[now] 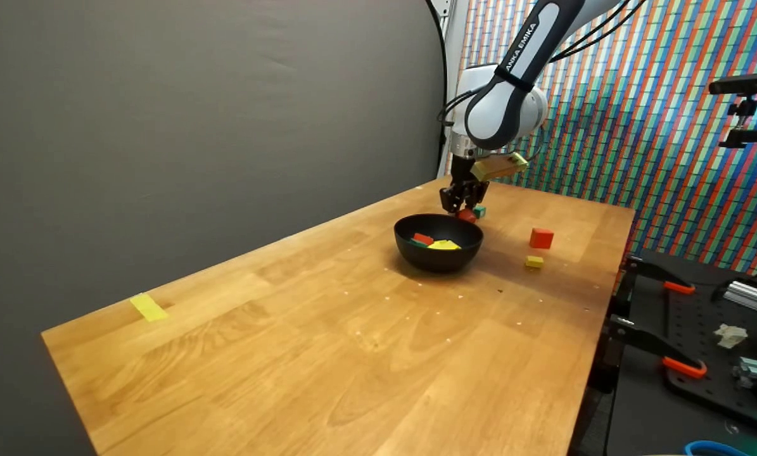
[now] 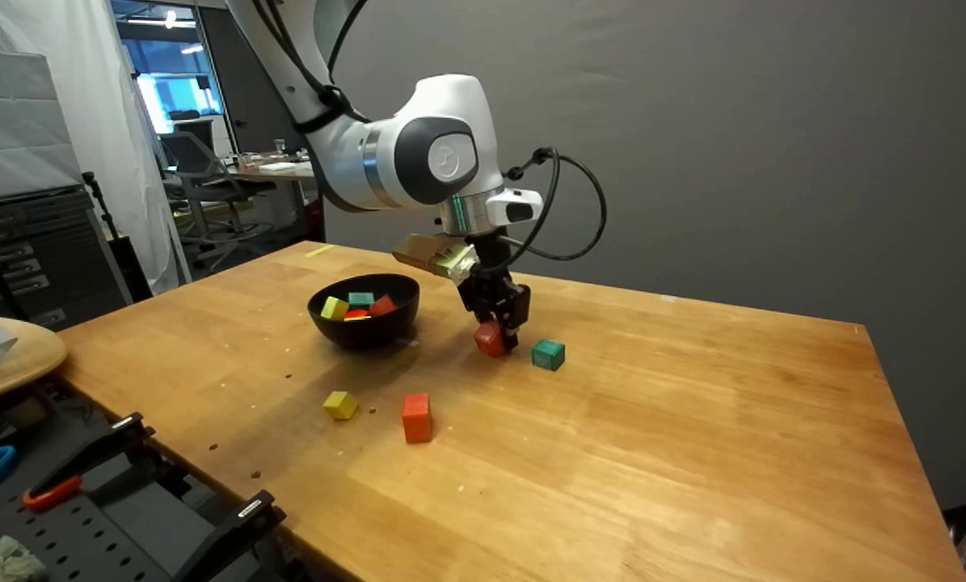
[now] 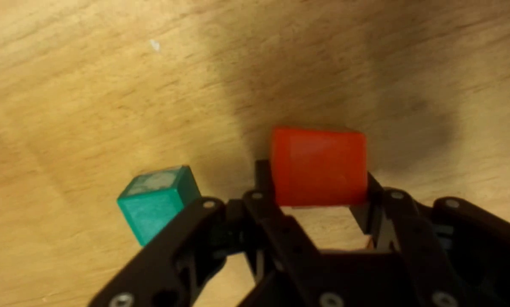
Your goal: Place all the blocks inside the black bowl
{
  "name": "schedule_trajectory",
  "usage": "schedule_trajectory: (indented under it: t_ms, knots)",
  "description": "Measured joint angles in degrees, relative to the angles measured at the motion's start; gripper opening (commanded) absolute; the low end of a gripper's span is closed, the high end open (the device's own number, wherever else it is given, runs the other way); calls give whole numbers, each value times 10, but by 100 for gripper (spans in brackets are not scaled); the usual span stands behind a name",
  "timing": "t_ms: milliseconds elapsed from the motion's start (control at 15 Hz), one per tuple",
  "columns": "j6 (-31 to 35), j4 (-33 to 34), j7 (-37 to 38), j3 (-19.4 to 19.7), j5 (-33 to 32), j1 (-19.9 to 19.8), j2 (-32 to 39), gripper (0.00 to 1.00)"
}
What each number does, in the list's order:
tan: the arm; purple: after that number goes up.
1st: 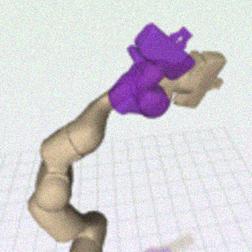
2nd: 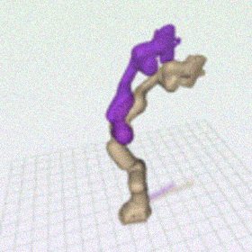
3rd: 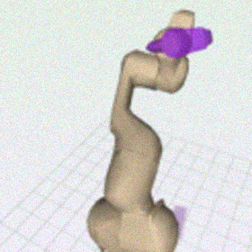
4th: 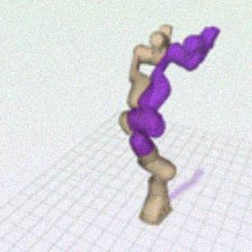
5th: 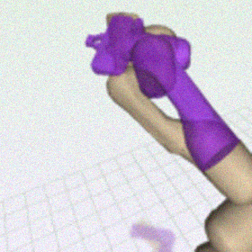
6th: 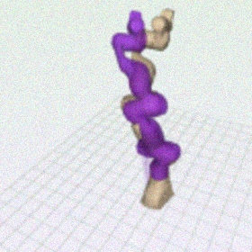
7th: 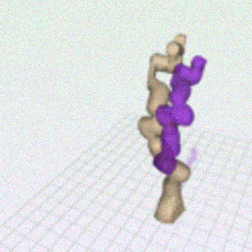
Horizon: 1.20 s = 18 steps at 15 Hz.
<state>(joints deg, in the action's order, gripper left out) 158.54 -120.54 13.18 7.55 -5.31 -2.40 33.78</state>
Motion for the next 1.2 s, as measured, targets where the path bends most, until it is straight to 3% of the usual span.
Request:
schedule_trajectory:
  t_ms: [400, 600, 867, 1067, 1133, 1200]
  knots:
    - [-28, -18, -9, 0, 8, -6, -30, 20]
    - [-4, -54, -9, -7, 10, 6, -96, 20]
    - [-4, -122, -12, -62, 63, 16, -206, 20]
    - [-16, -153, -16, -105, 123, 30, -249, 20]
    - [-15, -158, -12, -110, 127, 37, -252, 24]
    - [-12, -162, -6, -111, 127, 44, -251, 70]
